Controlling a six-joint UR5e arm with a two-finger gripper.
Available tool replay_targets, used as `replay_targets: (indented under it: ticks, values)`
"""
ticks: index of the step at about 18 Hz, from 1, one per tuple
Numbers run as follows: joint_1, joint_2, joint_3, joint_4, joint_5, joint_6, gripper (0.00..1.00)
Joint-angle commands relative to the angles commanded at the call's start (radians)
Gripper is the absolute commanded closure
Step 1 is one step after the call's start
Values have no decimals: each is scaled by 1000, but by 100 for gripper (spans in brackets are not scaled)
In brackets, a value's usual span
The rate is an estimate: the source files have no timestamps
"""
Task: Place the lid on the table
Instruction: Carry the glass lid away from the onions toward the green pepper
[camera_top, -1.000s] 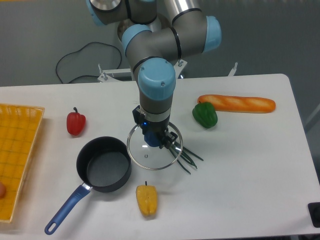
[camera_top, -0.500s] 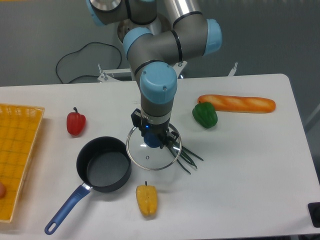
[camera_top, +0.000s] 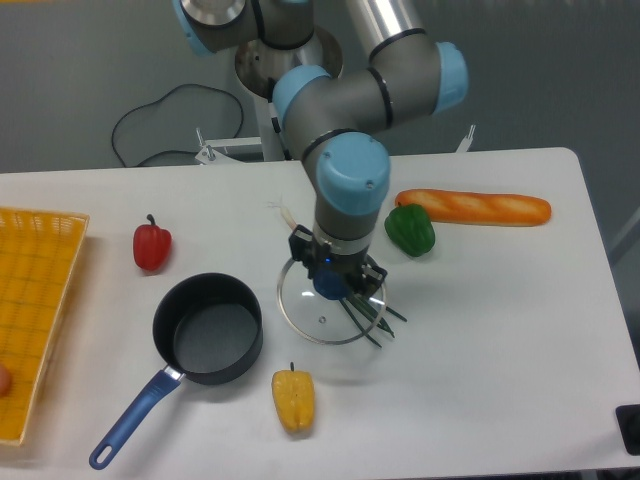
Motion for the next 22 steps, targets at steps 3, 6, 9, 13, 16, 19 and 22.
replay_targets:
  ticks: [3, 6, 9, 13, 16, 19, 22]
  values:
    - [23, -18, 6, 27, 0, 57, 55]
    - [48, -28, 9, 57, -2, 60, 55]
    - [58, -45, 23, 61, -3, 68, 55]
    - [64, -75, 35, 132, -31, 43, 55]
    - [74, -80, 38, 137, -51, -6, 55]
    - [75, -92, 48, 144, -51, -85, 55]
    - [75, -109, 48, 160, -49, -168, 55]
